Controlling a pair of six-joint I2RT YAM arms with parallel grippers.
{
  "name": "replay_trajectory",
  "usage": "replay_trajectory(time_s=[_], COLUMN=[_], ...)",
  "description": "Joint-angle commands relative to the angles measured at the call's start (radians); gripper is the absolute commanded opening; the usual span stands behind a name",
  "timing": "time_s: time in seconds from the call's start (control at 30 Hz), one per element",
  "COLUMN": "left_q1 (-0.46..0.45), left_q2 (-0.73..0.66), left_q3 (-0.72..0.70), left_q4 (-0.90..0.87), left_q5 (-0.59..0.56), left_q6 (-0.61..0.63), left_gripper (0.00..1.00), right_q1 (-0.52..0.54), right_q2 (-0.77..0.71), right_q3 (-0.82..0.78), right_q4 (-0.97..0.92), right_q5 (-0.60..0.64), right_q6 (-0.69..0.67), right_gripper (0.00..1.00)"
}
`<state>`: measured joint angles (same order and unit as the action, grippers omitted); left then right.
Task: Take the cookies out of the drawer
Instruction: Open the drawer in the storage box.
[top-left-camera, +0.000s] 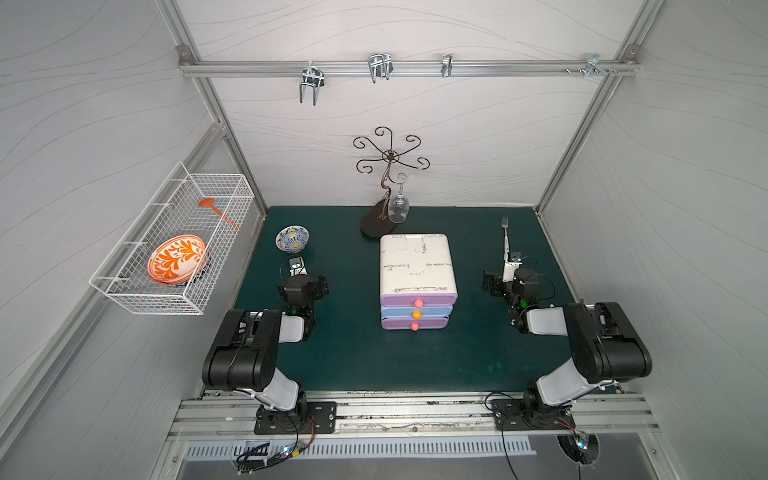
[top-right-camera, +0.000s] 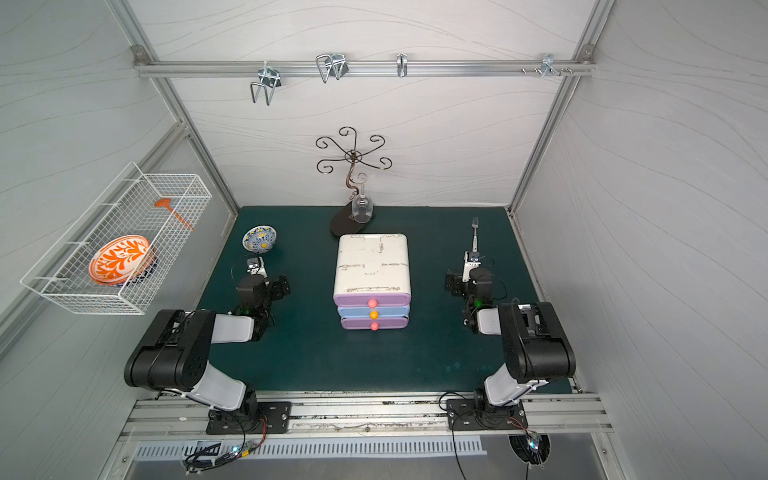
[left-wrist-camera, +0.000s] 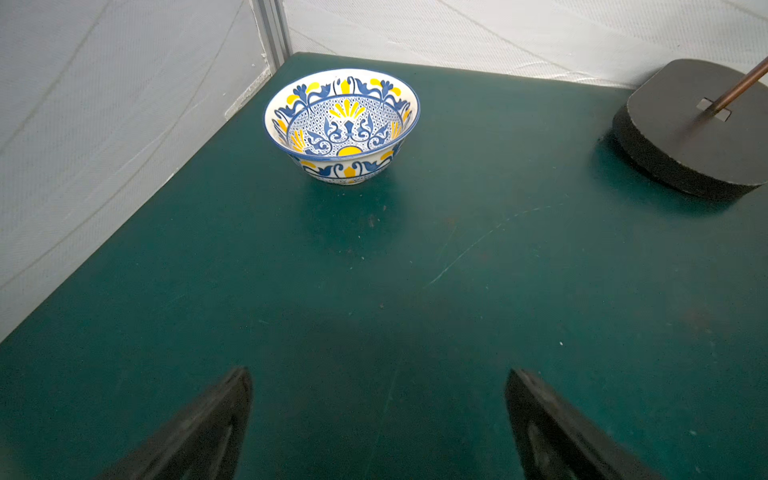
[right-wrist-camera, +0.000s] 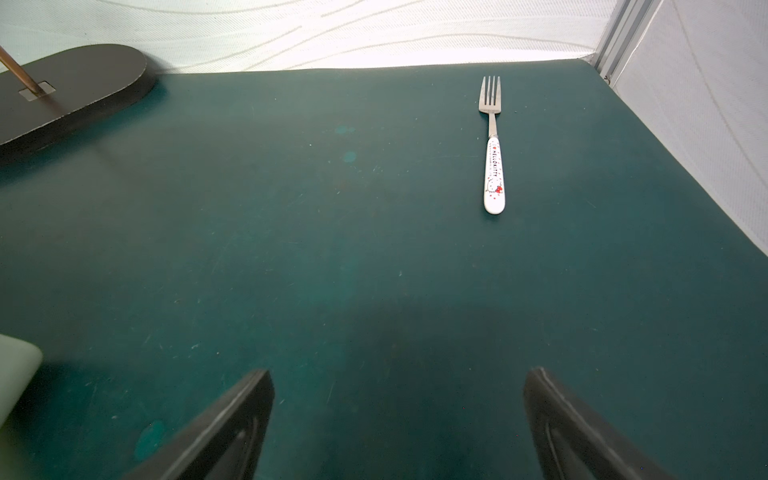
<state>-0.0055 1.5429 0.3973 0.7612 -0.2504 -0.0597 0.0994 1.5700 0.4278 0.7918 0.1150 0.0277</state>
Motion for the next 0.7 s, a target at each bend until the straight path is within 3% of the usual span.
replay_trajectory(time_s=[0.0,0.1,0.17,0.3,0.47,0.53,0.6,0.67], left_q1=[-0.004,-0.009,-0.01,-0.047,-0.144,-0.226,-0.318,-0.4], left_q2=[-0.095,-0.211,-0.272,-0.29,-0.197,-0.105,0.011,0.093], left_q3=[0.126,0.193,0.246,0.507,0.955,1.181,1.419,1.575], left_q4=[-0.167,-0.292,-0.326,-0.623,-1.076,-1.308,-1.526,-1.655], left_q5=[0.058,0.056,0.101,0.191,0.494,0.529,0.526,0.449], left_q6=[0.04,0.016,-0.007,-0.046,-0.077,-0.063,-0.013,0.021], left_gripper=[1.0,1.0,1.0,1.0,1.0,1.0,1.0,1.0], right_q1=[0.003,0.029,0.029,0.028,0.051,0.068,0.105,0.175], right_q2=[-0.044,-0.177,-0.207,-0.308,-0.496,-0.59,-0.716,-0.85], right_q3=[0.005,0.218,0.34,0.526,0.543,0.489,0.412,0.317], right_q4=[-0.008,-0.498,-0.711,-1.055,-1.173,-1.173,-1.183,-1.14], right_q5=[0.009,0.037,0.033,-0.012,-0.294,-0.395,-0.421,-0.417], right_q6=[-0.015,0.02,0.095,0.302,0.637,0.781,0.943,1.098], right_gripper=[0.99,0.99,0.99,0.99,0.99,0.99,0.99,0.98])
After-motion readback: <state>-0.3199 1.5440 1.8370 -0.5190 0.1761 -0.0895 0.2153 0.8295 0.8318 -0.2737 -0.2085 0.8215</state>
